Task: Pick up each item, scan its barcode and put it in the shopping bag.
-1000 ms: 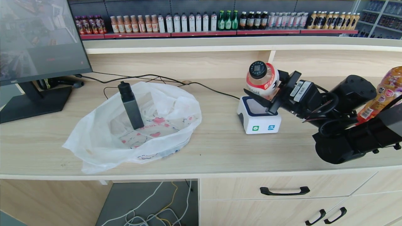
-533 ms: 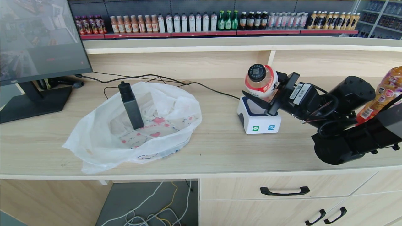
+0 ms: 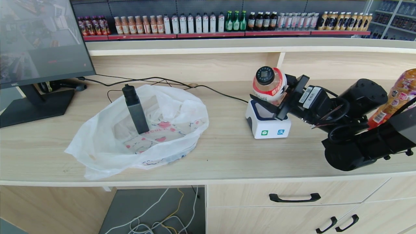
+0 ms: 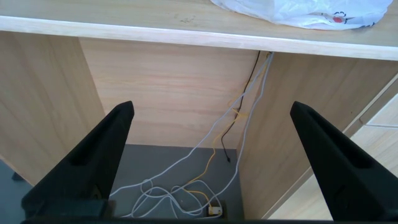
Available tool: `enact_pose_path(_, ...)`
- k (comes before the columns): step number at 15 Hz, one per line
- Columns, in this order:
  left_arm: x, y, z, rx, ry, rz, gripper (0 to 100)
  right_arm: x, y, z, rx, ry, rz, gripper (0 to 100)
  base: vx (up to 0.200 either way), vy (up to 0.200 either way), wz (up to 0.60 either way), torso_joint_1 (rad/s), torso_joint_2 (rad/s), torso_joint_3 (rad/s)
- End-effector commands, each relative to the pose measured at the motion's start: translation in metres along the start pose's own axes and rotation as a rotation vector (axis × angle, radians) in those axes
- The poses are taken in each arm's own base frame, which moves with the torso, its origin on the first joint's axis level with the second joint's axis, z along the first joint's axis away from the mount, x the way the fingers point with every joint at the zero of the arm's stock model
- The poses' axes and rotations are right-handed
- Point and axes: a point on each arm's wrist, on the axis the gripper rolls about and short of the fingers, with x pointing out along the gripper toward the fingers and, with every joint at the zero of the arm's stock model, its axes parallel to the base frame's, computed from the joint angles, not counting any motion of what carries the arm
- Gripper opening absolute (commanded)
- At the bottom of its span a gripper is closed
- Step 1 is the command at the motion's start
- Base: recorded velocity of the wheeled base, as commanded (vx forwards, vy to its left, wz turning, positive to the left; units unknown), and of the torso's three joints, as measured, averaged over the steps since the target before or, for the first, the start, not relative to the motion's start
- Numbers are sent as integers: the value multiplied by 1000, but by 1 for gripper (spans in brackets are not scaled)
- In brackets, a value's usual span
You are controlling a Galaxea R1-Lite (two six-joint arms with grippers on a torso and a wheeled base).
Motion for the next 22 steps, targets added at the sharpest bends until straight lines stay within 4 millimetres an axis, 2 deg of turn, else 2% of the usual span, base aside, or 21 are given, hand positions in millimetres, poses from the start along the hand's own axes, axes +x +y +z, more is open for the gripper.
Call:
enact_pose_path(1, 0, 0, 0, -1, 0, 0, 100, 1, -2, 3, -4, -6, -3, 0, 0, 0, 0, 0, 0, 0)
enact_pose_path(5, 0, 0, 0, -1, 0, 0, 100, 3, -11, 15, 5, -13, -43, 0, 0, 0, 0, 0, 0, 0)
enact_pose_path(7, 0, 0, 0, 1, 0, 0, 100, 11, -18, 42, 50, -16, -122, 0, 0, 0, 0, 0, 0, 0)
enact_pose_path(8, 0, 0, 0, -1, 0, 0, 100, 12, -17, 47, 68, -10, -141, 0, 0, 0, 0, 0, 0, 0)
enact_pose_path(9, 0, 0, 0, -1, 0, 0, 100, 14, -12, 61, 151, 8, -192, 0, 0, 0, 0, 0, 0, 0)
enact_pose_path(12, 0, 0, 0, -1, 0, 0, 100, -3, -21, 82, 271, 57, -292, 0, 0, 0, 0, 0, 0, 0)
enact_pose_path(17, 0, 0, 0, -1, 0, 0, 100, -24, -28, 112, 362, 47, -326, 0, 0, 0, 0, 0, 0, 0)
enact_pose_path(22, 0, 0, 0, -1, 0, 0, 100, -45, -30, 134, 529, 92, -495, 0, 0, 0, 0, 0, 0, 0)
